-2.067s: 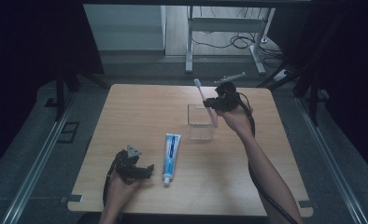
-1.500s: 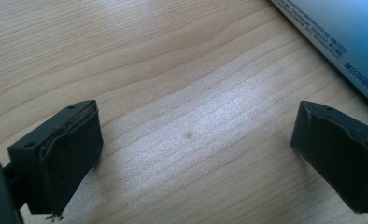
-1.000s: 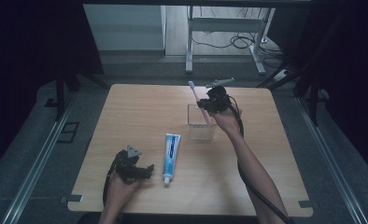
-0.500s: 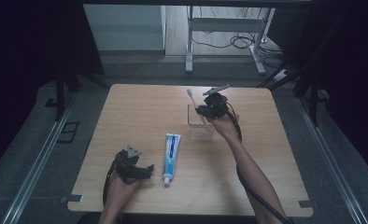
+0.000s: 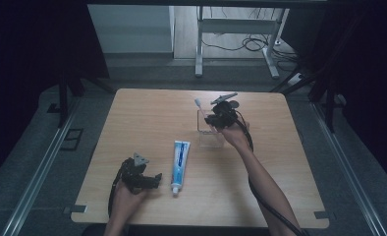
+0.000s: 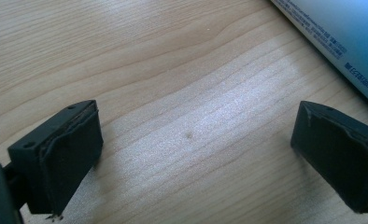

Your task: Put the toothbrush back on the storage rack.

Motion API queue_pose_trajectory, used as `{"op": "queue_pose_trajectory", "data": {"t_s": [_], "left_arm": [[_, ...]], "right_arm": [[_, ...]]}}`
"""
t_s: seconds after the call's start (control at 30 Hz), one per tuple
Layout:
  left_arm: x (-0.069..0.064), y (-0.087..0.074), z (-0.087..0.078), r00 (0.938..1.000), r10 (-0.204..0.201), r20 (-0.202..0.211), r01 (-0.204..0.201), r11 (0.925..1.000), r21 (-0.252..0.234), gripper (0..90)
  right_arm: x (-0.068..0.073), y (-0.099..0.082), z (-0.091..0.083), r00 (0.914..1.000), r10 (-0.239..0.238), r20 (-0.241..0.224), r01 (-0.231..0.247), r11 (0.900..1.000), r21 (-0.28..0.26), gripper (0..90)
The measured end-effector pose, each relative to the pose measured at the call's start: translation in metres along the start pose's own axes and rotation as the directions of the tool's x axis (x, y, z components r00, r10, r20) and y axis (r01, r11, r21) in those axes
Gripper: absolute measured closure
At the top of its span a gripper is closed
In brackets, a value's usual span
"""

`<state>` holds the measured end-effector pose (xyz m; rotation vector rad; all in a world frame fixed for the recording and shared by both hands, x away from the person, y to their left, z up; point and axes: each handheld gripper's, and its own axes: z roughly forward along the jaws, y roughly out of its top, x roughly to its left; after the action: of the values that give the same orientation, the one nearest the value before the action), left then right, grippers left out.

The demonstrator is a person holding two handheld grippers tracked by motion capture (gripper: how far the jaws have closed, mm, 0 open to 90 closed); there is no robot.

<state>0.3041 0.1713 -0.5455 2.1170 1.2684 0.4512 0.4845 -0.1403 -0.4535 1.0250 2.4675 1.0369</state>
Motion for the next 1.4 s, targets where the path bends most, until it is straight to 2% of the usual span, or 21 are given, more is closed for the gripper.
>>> {"op": "queue_pose_trajectory", "data": {"t_s": [0.23,0.6,0.97,1.2,1.4], "left_arm": [[0.000,0.000,0.000,1.0000,0.000,0.000,0.000,1.0000,0.001,2.2],[0.000,0.000,0.000,1.0000,0.000,0.001,0.000,1.0000,0.002,2.2],[0.000,0.000,0.000,1.0000,0.000,0.000,0.000,1.0000,0.001,2.2],[0.000,0.000,0.000,1.0000,-0.002,0.002,0.002,1.0000,-0.001,2.3],[0.000,0.000,0.000,1.0000,0.000,0.002,0.000,1.0000,0.001,2.2]], "right_arm": [[0.002,0.002,0.003,0.9998,-0.018,0.007,0.018,0.9992,0.036,77.4],[0.004,0.003,0.005,0.9991,-0.040,0.017,0.039,0.9972,0.064,76.9],[0.002,0.002,0.000,0.9994,-0.027,0.020,0.026,0.9985,0.047,71.9],[0.001,0.002,-0.010,0.9999,-0.014,0.006,0.013,0.9996,0.024,63.1],[0.004,0.002,-0.020,0.9994,-0.028,-0.020,0.028,0.9996,-0.003,51.4]]}}
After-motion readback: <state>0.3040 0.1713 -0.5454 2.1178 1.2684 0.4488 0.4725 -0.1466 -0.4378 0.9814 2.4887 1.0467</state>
